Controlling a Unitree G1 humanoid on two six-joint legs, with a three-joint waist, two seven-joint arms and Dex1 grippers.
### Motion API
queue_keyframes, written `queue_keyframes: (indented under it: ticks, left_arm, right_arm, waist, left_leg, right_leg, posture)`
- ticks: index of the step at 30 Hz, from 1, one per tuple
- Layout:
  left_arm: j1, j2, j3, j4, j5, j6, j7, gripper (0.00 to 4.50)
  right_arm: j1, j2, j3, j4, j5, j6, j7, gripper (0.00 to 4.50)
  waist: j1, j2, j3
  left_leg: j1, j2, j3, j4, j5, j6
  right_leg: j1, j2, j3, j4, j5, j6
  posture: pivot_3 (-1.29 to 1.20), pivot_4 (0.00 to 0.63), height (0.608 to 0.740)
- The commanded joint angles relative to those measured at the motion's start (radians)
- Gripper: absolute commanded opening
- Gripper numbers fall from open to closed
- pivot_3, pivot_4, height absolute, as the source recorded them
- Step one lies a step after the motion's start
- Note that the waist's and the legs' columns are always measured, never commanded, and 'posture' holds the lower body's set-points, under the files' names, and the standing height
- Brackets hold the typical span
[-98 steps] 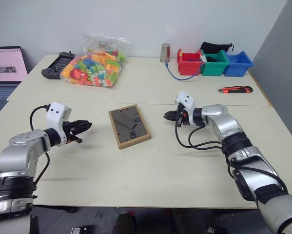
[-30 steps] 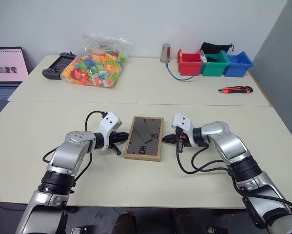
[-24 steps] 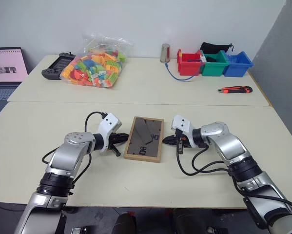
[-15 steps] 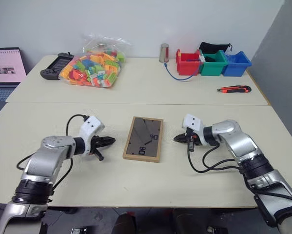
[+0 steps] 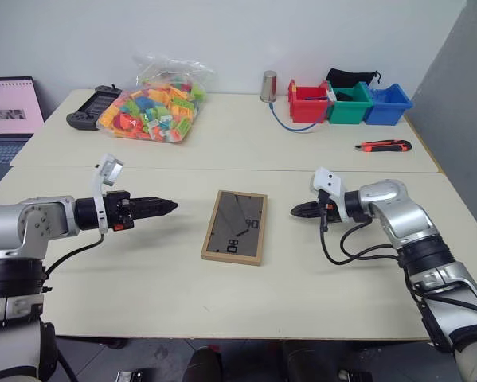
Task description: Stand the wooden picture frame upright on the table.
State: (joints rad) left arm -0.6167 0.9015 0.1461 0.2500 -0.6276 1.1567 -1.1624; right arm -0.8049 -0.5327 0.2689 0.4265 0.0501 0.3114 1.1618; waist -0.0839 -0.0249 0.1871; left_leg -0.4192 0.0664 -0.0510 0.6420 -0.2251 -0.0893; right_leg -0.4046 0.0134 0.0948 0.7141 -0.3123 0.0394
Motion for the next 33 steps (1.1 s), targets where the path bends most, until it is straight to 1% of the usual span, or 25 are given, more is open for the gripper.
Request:
queue_keyframes:
  ticks: [1,4,5,6,7,10,13,16,19,24,33]
  left_arm:
    - [-0.066,-0.009,-0.054,0.083,-0.004,0.035,-0.04,3.18]
    - [-0.099,-0.035,-0.107,0.149,0.018,0.017,-0.059,3.92]
    - [-0.108,-0.041,-0.118,0.166,0.022,0.015,-0.065,4.06]
    - [-0.118,-0.049,-0.132,0.188,0.028,0.01,-0.073,4.36]
    - [-0.124,-0.054,-0.143,0.204,0.034,0.006,-0.08,4.47]
    - [-0.138,-0.068,-0.193,0.258,0.078,-0.046,-0.103,4.47]
    - [-0.162,-0.082,-0.215,0.315,0.103,-0.06,-0.116,4.47]
    - [-0.211,-0.098,-0.277,0.382,0.122,0.042,-0.136,4.47]
    - [-0.233,-0.112,-0.313,0.409,0.134,0.073,-0.158,4.47]
    - [-0.261,-0.157,-0.336,0.448,0.154,0.083,-0.162,4.47]
    - [-0.258,-0.191,-0.331,0.434,0.167,0.07,-0.181,4.47]
  right_arm:
    - [-0.026,0.013,0.016,0.014,-0.037,-0.054,-0.02,0.0]
    - [-0.02,0.03,0.018,0.011,-0.041,-0.05,-0.027,0.0]
    - [-0.018,0.032,0.019,0.01,-0.043,-0.051,-0.028,0.0]
    - [-0.015,0.035,0.022,0.004,-0.046,-0.049,-0.031,0.0]
    - [-0.013,0.036,0.024,0.0,-0.047,-0.048,-0.033,0.0]
    - [-0.006,0.033,0.041,-0.016,-0.065,-0.038,-0.031,0.0]
    - [-0.003,0.041,0.049,-0.023,-0.082,-0.029,-0.04,0.0]
    - [-0.003,0.066,0.055,-0.046,-0.079,-0.007,-0.047,0.0]
    - [-0.004,0.089,0.062,-0.058,-0.078,0.007,-0.055,0.0]
    - [-0.008,0.144,0.086,-0.059,-0.09,0.014,-0.079,0.0]
    - [-0.054,0.227,0.097,0.007,-0.105,0.013,-0.118,0.0]
  waist:
    - [0.0,0.0,0.0]
    - [0.0,0.0,0.0]
    - [0.0,0.0,0.0]
    - [0.0,0.0,0.0]
    - [0.0,0.0,0.0]
    - [0.0,0.0,0.0]
    - [0.0,0.0,0.0]
    - [0.0,0.0,0.0]
    - [-0.003,0.0,0.0]
    - [-0.001,0.0,0.0]
    - [0.0,0.0,0.0]
  left_leg:
    - [0.0,0.0,0.0,0.0,0.0,0.0]
    - [0.0,0.0,0.0,0.0,0.0,0.0]
    - [0.0,0.0,0.0,0.0,0.0,0.0]
    - [0.0,0.0,0.0,0.0,0.0,0.0]
    - [0.0,0.0,0.0,0.001,0.0,0.0]
    - [0.0,0.0,0.0,0.001,0.0,0.0]
    - [0.0,0.0,0.0,0.001,0.0,0.0]
    - [0.0,0.0,0.0,0.001,0.0,0.0]
    - [0.0,0.0,0.0,0.001,0.0,0.0]
    - [0.0,0.0,0.0,0.001,0.0,0.0]
    - [0.0,0.0,-0.001,0.001,0.0,0.0]
  right_leg:
    - [0.0,0.0,0.0,0.0,0.0,0.0]
    - [0.0,0.0,0.0,0.0,0.0,0.0]
    - [0.0,0.0,0.0,0.0,0.0,0.0]
    - [0.0,0.0,0.0,0.0,0.0,0.0]
    - [0.0,0.0,0.0,0.001,0.0,0.0]
    - [0.0,0.0,0.0,0.001,0.0,0.0]
    - [0.0,0.0,0.0,0.001,0.0,0.0]
    - [0.0,0.0,0.0,0.001,0.0,0.0]
    - [0.0,0.0,0.0,0.001,0.0,0.0]
    - [0.0,0.0,0.0,0.001,0.0,0.0]
    - [0.001,0.0,0.0,0.001,0.0,0.0]
  posture:
    - [0.0,0.15,0.74]
    - [0.0,0.15,0.74]
    - [0.0,0.15,0.74]
    - [0.0,0.15,0.74]
    - [0.0,0.15,0.74]
    - [0.0,0.15,0.74]
    - [0.0,0.15,0.74]
    - [0.0,0.15,0.74]
    - [0.0,0.15,0.74]
    - [0.0,0.15,0.74]
    - [0.0,0.15,0.74]
